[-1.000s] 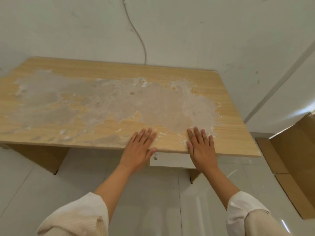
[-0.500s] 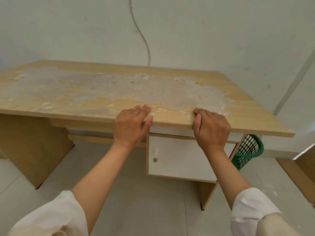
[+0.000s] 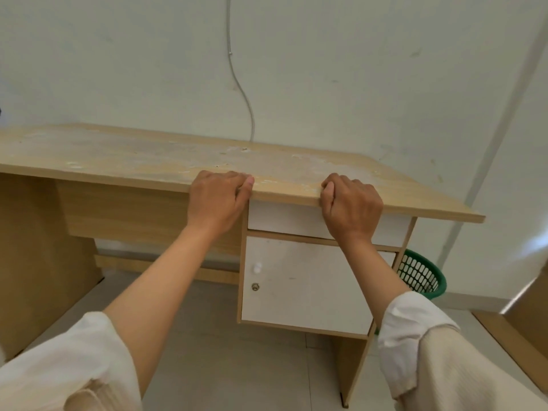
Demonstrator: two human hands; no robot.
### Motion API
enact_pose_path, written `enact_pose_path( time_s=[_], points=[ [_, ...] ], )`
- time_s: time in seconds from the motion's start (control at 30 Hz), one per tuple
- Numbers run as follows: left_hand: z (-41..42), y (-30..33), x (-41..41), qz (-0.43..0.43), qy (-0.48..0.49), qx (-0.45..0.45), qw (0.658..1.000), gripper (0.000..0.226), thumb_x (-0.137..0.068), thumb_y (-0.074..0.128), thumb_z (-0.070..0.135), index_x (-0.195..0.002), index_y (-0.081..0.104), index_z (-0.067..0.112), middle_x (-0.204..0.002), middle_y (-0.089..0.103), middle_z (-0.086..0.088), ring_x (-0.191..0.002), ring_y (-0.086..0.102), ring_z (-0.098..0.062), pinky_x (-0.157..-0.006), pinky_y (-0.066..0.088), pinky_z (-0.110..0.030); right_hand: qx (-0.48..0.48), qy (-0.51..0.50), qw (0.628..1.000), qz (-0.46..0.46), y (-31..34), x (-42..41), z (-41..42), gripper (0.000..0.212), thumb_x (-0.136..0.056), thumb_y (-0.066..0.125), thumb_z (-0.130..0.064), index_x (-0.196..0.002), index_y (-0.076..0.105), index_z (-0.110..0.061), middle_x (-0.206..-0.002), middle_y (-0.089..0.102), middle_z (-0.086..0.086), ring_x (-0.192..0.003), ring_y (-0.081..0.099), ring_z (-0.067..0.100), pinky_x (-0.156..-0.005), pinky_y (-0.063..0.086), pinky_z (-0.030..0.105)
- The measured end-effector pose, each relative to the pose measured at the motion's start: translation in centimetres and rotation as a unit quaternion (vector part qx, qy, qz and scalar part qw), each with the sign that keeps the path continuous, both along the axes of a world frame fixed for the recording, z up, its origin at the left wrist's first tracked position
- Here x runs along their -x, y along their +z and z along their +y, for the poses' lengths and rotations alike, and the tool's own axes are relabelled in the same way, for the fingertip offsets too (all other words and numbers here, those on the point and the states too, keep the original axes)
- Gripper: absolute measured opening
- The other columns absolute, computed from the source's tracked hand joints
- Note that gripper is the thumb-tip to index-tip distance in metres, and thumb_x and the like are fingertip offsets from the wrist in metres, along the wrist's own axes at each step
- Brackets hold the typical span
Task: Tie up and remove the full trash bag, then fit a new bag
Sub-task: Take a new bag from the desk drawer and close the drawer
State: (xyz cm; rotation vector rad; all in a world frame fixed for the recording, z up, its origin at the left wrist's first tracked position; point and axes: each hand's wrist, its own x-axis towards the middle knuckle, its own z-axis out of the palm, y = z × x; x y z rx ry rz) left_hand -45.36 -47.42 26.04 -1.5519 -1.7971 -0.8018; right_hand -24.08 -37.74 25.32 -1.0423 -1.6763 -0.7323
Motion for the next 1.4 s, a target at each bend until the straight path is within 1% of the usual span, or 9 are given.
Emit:
enact_pose_path(
  time_s=[0.23,0.37,0.47,0.6,0.73,0.87,1.03,1.17,1.4],
  points=[
    [1.3,-0.8,0.2,-0.006,0.003,-0.069,0.998,0.046,-0.099,0.031,0.036,-0.1,0.075,0.02,-0.094,0.075,0.006,-0.077,0.068,-0.016,-0.08,0.041,-0.033,0.03,0.029,0.999,0.033,-0.2,-0.1,-0.7,0.028,-0.094,0.036,-0.024,-0.083,0.062,-0.02,-0.072,0.062,-0.004,-0.069,0.054,0.018,-0.072,0.036,0.033],
    [1.9,-1.4,0.5,0.002,0.011,-0.106,0.994,0.049,-0.098,0.029,0.035,-0.093,0.075,0.019,-0.086,0.075,0.004,-0.069,0.065,-0.017,-0.077,0.039,-0.034,0.054,0.183,0.979,0.077,-4.1,-1.0,-3.3,0.034,-0.099,0.04,-0.011,-0.129,0.055,-0.014,-0.135,0.053,0.002,-0.134,0.04,0.022,-0.116,0.023,0.038],
    [1.9,-1.5,0.4,-0.001,0.017,-0.121,0.992,0.046,-0.098,0.03,0.033,-0.092,0.072,0.018,-0.083,0.072,0.002,-0.07,0.06,-0.02,-0.076,0.035,-0.036,0.153,0.281,0.923,0.212,-8.7,-0.7,-5.9,0.05,-0.098,0.041,-0.001,-0.146,0.036,-0.013,-0.159,0.02,0.001,-0.149,0.01,0.017,-0.121,0.011,0.025],
    [1.2,-2.3,-0.4,-0.034,0.004,-0.142,0.989,0.036,-0.099,0.031,0.03,-0.096,0.064,0.016,-0.087,0.064,-0.001,-0.08,0.051,-0.024,-0.08,0.029,-0.035,0.25,0.165,0.895,0.33,-10.6,-0.2,-5.0,0.033,-0.1,0.042,-0.03,-0.131,0.045,-0.023,-0.129,0.054,-0.003,-0.114,0.054,0.014,-0.092,0.046,0.033],
    [0.4,-3.1,-0.3,-0.019,-0.023,-0.131,0.991,0.034,-0.1,0.031,0.029,-0.105,0.061,0.013,-0.098,0.061,-0.004,-0.09,0.05,-0.025,-0.088,0.029,-0.035,0.407,0.077,0.872,0.26,-7.3,0.3,-1.4,0.051,-0.095,0.031,-0.061,-0.106,0.057,-0.019,-0.1,0.068,0.003,-0.086,0.061,0.024,-0.067,0.039,0.03],
    [-0.2,-3.0,0.0,-0.018,-0.031,-0.102,0.994,0.036,-0.1,0.029,0.031,-0.11,0.058,0.013,-0.103,0.06,-0.005,-0.096,0.049,-0.024,-0.092,0.028,-0.035,0.424,0.015,0.887,0.182,-5.5,0.9,0.6,0.053,-0.097,0.03,-0.057,-0.106,0.064,-0.017,-0.099,0.069,0.01,-0.093,0.063,0.032,-0.065,0.038,0.03],
    [-0.8,-3.0,-0.6,-0.049,-0.03,-0.066,0.996,0.04,-0.1,0.027,0.035,-0.118,0.055,0.014,-0.115,0.059,-0.004,-0.113,0.049,-0.025,-0.11,0.023,-0.039,0.392,0.004,0.903,0.177,-5.9,0.4,-1.4,0.049,-0.101,0.029,-0.045,-0.086,0.06,-0.011,-0.081,0.066,0.009,-0.073,0.059,0.029,-0.056,0.032,0.029],
    [-2.3,-4.6,-2.6,-0.117,-0.076,-0.073,0.987,0.04,-0.098,0.041,0.029,-0.136,0.044,0.015,-0.146,0.038,-0.008,-0.145,0.017,-0.028,-0.12,0.005,-0.046,0.343,0.017,0.923,0.175,-7.2,-1.4,-5.6,0.045,-0.101,0.032,-0.045,-0.076,0.053,-0.015,-0.064,0.055,-0.001,-0.058,0.05,0.019,-0.048,0.026,0.027],
    [-5.9,-7.0,-7.4,-0.124,-0.139,-0.052,0.981,0.045,-0.097,0.039,0.032,-0.14,0.04,0.019,-0.148,0.037,-0.003,-0.146,0.017,-0.022,-0.121,0.004,-0.045,0.343,0.057,0.92,0.181,-8.8,-3.2,-12.9,0.042,-0.099,0.039,-0.046,-0.069,0.05,-0.02,-0.055,0.046,-0.009,-0.048,0.042,0.004,-0.044,0.022,0.023]
  ],
)
